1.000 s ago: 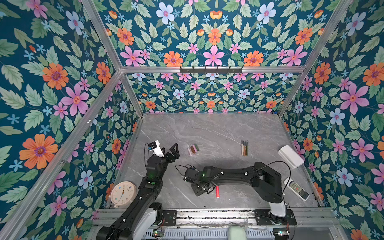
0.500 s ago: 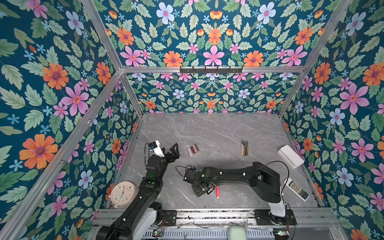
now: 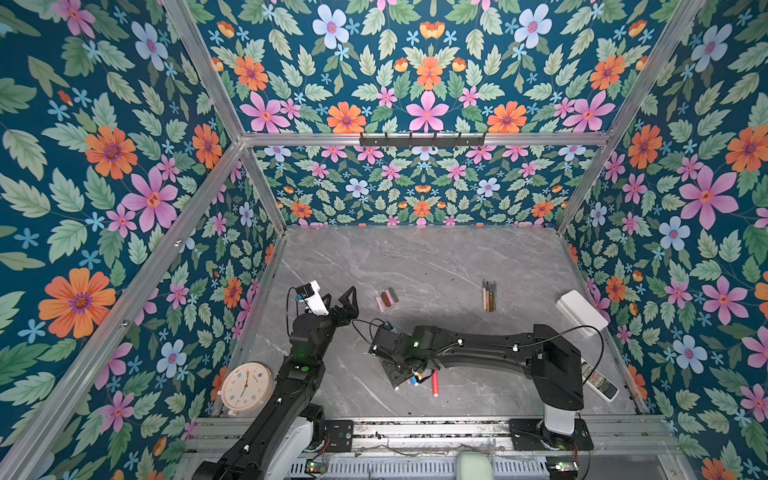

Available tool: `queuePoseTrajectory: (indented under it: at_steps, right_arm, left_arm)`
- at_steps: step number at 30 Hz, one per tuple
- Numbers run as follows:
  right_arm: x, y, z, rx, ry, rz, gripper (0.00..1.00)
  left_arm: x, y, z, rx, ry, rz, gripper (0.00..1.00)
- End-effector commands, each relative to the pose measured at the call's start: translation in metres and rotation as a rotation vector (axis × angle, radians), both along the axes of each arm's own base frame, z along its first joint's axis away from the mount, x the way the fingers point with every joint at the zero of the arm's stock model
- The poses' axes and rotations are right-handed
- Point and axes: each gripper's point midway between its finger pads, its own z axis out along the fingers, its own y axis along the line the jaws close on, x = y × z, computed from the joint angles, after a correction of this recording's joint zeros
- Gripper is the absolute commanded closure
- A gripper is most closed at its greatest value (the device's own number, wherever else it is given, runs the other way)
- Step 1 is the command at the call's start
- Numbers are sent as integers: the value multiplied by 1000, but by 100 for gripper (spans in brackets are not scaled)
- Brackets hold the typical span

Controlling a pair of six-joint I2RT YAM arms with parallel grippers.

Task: Open the pen caps
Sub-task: 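Lift the beige pen with the right gripper while the left moves toward it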

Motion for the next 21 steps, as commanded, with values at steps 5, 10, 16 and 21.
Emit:
queuePoseTrajectory:
  at_steps: [5, 10, 16, 21]
  right_arm:
    - [26, -34, 24, 28, -55, -55, 94]
    - [34, -56, 35, 91, -61, -102, 95]
    - [52, -92, 41, 163, -74, -185, 94]
    - [66, -117, 45, 267, -78, -249, 94]
  left_arm:
    - [-2, -17, 8, -7, -47, -97, 12]
    - [-5, -26, 16, -58, -67, -138, 13]
    - [-1, -51, 37, -70, -43, -230, 15]
    - [-5, -83, 47, -69, -26, -317, 15]
